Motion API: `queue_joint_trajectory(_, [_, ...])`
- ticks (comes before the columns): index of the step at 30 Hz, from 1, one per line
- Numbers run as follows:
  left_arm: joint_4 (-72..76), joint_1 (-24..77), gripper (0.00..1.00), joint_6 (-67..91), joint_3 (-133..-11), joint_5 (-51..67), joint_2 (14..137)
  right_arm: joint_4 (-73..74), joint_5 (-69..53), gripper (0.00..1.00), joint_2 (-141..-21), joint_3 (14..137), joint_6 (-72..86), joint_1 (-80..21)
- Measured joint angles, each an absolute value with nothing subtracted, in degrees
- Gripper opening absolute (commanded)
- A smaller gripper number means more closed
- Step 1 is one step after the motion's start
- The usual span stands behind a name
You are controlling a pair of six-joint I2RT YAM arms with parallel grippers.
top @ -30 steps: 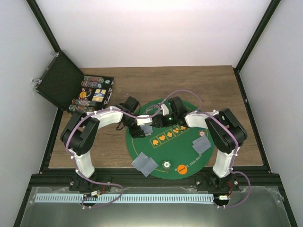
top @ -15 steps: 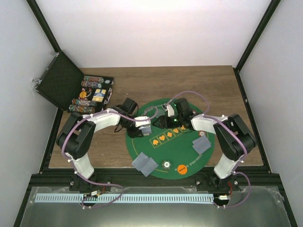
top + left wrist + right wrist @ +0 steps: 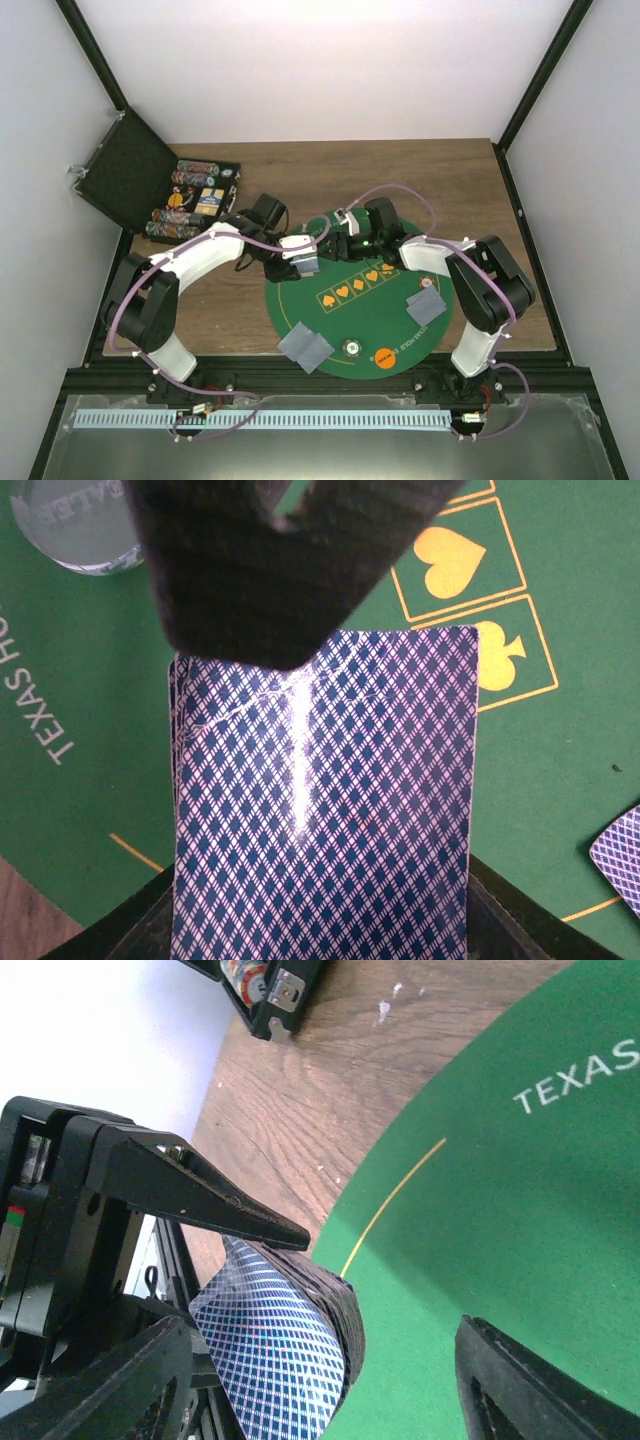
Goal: Distribute texas hold em gaming equipment
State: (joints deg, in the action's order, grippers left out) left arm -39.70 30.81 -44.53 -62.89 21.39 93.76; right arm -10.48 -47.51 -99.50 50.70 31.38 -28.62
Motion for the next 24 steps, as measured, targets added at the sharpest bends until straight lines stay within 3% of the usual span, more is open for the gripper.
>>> queue_joint_trajectory(13, [-41.3,30.8,0.56,-44.6,-66.8,21.2,93.4,-15.9,-52.8,0.71,-102.7,51.8,35.0,-29.1])
queue_joint_trajectory(17, [-41.3,30.8,0.56,-44.6,-67.1,21.3,93.4,-16.9,-54.4,0.57,-103.9,52.8,35.8,-29.6])
queue_joint_trajectory(24, [-42.4,30.8,0.56,-44.6,-67.9,21.4,93.1,-18.3,-55.9,0.2,-106.0,54.4,37.1,-30.4])
